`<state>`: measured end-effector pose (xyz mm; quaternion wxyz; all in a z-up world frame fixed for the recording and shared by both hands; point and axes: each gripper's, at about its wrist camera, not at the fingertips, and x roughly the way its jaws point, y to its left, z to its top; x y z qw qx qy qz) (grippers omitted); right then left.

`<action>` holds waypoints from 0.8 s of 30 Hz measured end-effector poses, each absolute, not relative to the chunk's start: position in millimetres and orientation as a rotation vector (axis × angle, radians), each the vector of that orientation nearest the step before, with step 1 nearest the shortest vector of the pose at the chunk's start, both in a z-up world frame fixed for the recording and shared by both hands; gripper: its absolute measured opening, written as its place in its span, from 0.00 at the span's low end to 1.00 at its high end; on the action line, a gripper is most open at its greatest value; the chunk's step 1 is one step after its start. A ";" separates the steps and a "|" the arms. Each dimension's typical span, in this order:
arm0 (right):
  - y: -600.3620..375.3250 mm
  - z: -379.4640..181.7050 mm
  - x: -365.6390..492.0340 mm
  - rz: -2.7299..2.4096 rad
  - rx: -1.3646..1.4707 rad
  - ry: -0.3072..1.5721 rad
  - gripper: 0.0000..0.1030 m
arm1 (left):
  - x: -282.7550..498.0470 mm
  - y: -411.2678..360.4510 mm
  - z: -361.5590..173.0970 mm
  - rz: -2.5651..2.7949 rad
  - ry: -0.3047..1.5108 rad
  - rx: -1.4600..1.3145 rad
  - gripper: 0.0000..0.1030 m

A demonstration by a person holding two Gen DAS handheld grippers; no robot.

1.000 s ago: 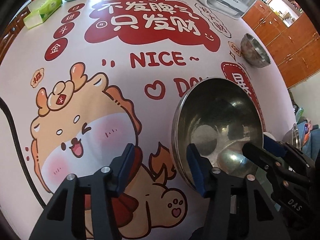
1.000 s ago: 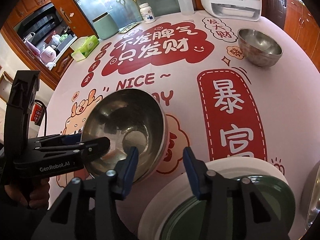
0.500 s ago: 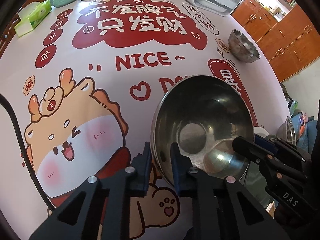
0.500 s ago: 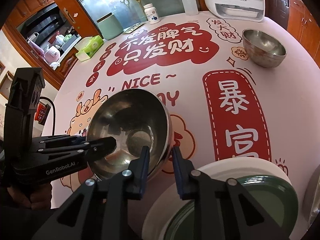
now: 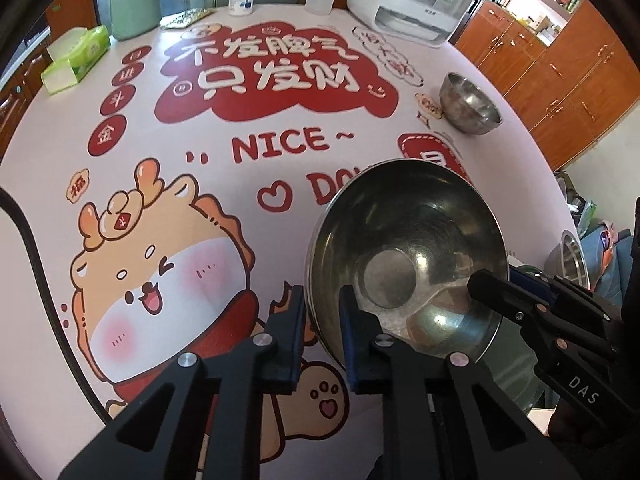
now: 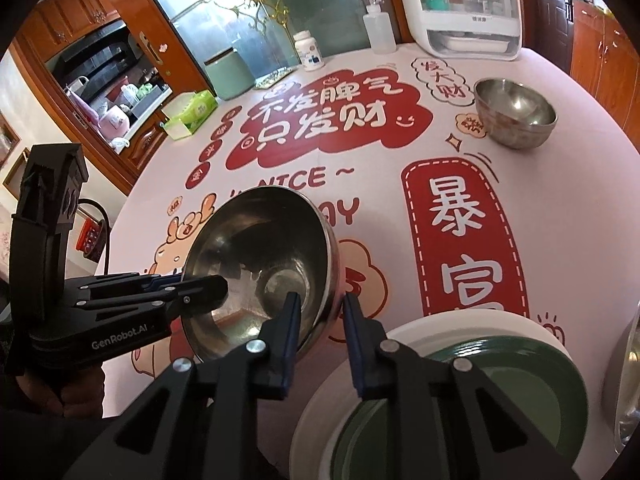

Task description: Organize plates and bowls

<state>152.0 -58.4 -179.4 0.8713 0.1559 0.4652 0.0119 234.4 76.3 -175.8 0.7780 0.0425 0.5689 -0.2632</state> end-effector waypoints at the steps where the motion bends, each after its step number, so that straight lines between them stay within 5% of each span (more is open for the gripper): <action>1: -58.6 -177.6 150.1 0.024 0.326 0.965 0.20 | 232.4 76.0 -173.0 -0.571 1.223 0.093 0.14; 24: -71.3 -144.5 76.8 -0.047 0.308 0.806 0.17 | 166.3 53.9 -125.6 -0.657 1.070 0.148 0.14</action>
